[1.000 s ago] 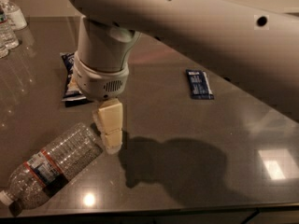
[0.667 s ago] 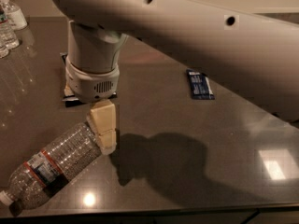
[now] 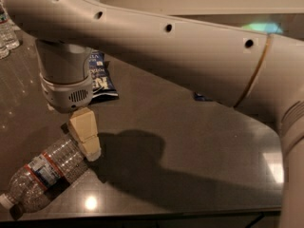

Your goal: Place water bottle upright

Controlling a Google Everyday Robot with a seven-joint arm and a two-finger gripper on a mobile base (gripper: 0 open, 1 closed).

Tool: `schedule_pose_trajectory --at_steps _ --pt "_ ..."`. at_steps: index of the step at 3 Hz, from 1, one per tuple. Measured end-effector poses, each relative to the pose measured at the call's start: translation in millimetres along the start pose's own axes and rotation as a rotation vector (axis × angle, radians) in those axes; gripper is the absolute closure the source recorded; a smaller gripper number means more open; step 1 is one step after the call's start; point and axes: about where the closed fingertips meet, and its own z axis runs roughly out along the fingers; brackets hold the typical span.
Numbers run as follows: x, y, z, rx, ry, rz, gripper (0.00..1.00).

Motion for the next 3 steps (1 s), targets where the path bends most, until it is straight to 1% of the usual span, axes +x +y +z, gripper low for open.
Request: schedule_pose_trajectory --at_steps 1,2,3 --pt "-22.4 -5.3 11.5 -0.014 0.024 -0.056 0.00" --pt "-45.5 0.1 16.5 -0.018 0.044 -0.103 0.00" --pt "-62.7 4.7 26.0 -0.037 0.065 -0.142 0.00"
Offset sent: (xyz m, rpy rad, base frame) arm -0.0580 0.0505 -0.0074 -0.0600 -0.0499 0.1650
